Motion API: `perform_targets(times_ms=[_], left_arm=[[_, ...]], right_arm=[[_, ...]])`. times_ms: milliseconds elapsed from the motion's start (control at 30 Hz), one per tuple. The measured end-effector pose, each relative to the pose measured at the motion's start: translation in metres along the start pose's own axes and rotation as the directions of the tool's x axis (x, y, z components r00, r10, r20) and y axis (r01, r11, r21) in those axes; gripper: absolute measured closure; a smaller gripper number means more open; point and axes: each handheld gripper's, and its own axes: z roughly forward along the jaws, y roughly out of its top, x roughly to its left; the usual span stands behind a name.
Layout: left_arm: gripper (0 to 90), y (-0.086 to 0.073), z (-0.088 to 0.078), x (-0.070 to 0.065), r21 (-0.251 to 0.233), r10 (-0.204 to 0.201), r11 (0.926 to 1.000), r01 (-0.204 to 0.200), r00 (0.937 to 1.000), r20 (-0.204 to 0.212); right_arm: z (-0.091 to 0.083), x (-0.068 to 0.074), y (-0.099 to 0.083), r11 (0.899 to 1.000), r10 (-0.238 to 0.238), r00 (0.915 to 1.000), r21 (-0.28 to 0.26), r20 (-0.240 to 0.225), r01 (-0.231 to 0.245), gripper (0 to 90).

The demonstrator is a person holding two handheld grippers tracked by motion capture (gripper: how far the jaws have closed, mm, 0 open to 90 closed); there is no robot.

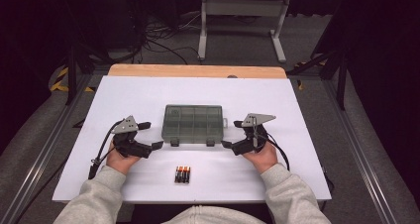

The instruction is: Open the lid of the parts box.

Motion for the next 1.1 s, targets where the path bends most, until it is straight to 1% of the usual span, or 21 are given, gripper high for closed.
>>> perform_targets(times_ms=[67,100,133,167,200,300,367,400,467,567,600,633,700,867,900,967,1100], left_arm=[[7.6,-0.0005,0.0010,-0.0002,0.008,-0.006,1.0000,0.006,1.0000,-0.001],[7.6,-0.0005,0.0016,0.0001,0.011,0.000,0.9999,0.000,1.0000,0.007],[7.9,-0.0006,0.0014,-0.0004,0.009,-0.003,1.0000,0.003,1.0000,0.006],[8.3,-0.0004,0.0012,-0.0003,0.007,0.003,1.0000,-0.003,1.0000,0.000],[8.4,-0.0005,0.0010,-0.0008,0.011,-0.001,0.9999,0.001,1.0000,0.001],[9.4,-0.0003,0.0014,-0.0016,0.008,0.007,0.9999,-0.007,1.0000,-0.002],[12.9,0.0008,0.0006,-0.0039,0.009,0.020,0.9998,-0.020,0.9996,-0.020],[15.5,0.0010,0.0012,-0.0045,0.005,0.025,0.9997,-0.025,0.9996,-0.013],[19.2,0.0005,0.0027,-0.0052,0.020,0.029,0.9994,-0.029,0.9995,-0.008],[24.3,0.0003,0.0032,-0.0046,0.022,0.033,0.9992,-0.033,0.9994,-0.009],[24.3,0.0002,0.0029,-0.0043,0.025,0.032,0.9992,-0.032,0.9995,-0.009],[26.6,-0.0002,0.0033,-0.0040,0.027,0.030,0.9992,-0.030,0.9995,-0.001],[31.4,-0.0006,0.0043,-0.0043,0.041,0.030,0.9987,-0.030,0.9995,0.001],[41.5,-0.0009,0.0055,-0.0044,0.053,0.040,0.9978,-0.040,0.9992,-0.005],[43.1,-0.0008,0.0054,-0.0043,0.058,0.043,0.9974,-0.043,0.9990,-0.008],[48.0,-0.0007,0.0054,-0.0038,0.057,0.047,0.9973,-0.046,0.9989,0.000],[52.9,-0.0014,0.0069,-0.0040,0.067,0.031,0.9973,-0.031,0.9995,0.002]], right_arm=[[0.0013,0.0001,-0.0013,1.000,0.004,1.0000,0.008,0.000,-0.004,7.8],[0.0015,0.0000,-0.0015,1.000,0.003,1.0000,0.011,0.000,-0.003,7.8],[0.0018,0.0004,-0.0016,1.000,0.003,1.0000,0.012,0.000,-0.003,7.8],[0.0020,0.0007,-0.0016,1.000,0.003,1.0000,0.013,-0.002,-0.003,7.8],[0.0023,0.0009,-0.0016,1.000,0.001,1.0000,0.014,-0.003,-0.001,8.2],[0.0027,0.0012,-0.0016,1.000,0.002,1.0000,0.015,-0.006,-0.002,9.4],[0.0024,0.0021,-0.0009,1.000,-0.002,1.0000,0.010,-0.004,0.002,12.1],[0.0016,0.0030,0.0000,1.000,-0.008,1.0000,0.000,-0.002,0.008,14.8],[0.0011,0.0051,0.0013,1.000,-0.016,0.9999,-0.008,-0.003,0.016,19.6],[0.0030,0.0055,0.0005,1.000,-0.016,0.9998,0.006,-0.007,0.017,26.5],[0.0030,0.0055,0.0005,1.000,-0.016,0.9998,0.006,-0.007,0.017,26.5],[0.0037,0.0049,0.0002,1.000,-0.015,0.9999,0.014,-0.004,0.015,29.2],[0.0049,0.0042,-0.0007,1.000,-0.008,1.0000,0.029,-0.003,0.008,35.2],[0.0069,0.0060,-0.0012,0.998,-0.022,0.9997,0.053,-0.006,0.023,47.6],[0.0072,0.0061,-0.0013,0.998,-0.023,0.9997,0.056,-0.008,0.023,48.9],[0.0078,0.0065,-0.0016,0.998,-0.026,0.9996,0.061,-0.009,0.027,53.0],[0.0092,0.0071,-0.0021,0.997,-0.030,0.9995,0.075,-0.007,0.031,56.5]])
